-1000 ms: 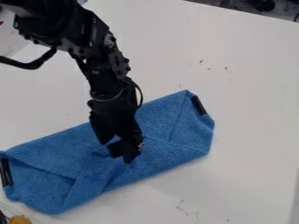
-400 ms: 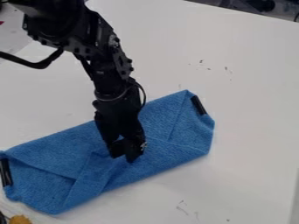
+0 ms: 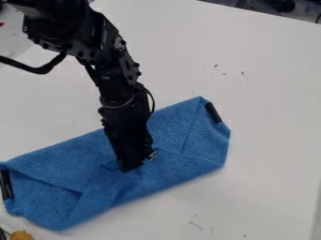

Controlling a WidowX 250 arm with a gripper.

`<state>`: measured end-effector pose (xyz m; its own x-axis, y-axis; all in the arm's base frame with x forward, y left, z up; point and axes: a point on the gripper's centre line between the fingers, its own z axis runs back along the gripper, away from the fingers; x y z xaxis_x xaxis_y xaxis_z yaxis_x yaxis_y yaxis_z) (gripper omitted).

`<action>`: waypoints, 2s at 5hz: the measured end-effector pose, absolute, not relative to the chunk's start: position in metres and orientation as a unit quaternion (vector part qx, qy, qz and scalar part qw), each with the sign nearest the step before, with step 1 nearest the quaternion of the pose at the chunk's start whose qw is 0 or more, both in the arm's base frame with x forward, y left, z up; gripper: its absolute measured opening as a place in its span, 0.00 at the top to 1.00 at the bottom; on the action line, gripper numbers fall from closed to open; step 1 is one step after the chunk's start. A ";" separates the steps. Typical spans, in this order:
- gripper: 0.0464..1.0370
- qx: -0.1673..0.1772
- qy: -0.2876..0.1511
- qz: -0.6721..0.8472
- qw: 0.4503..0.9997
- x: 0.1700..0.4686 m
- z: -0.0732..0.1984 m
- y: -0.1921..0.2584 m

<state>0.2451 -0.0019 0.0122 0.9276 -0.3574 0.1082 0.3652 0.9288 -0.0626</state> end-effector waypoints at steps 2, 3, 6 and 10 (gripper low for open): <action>0.98 -0.036 -0.047 -0.175 0.983 0.245 0.012 0.001; 0.99 -0.022 -0.044 -0.178 0.983 0.243 0.022 -0.005; 0.99 -0.015 -0.056 -0.158 0.986 0.204 0.042 -0.061; 0.81 -0.080 -0.078 -0.144 0.983 0.166 0.004 -0.100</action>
<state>0.1660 -0.1000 0.0042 0.9464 -0.2709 0.1758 0.2957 0.9457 -0.1348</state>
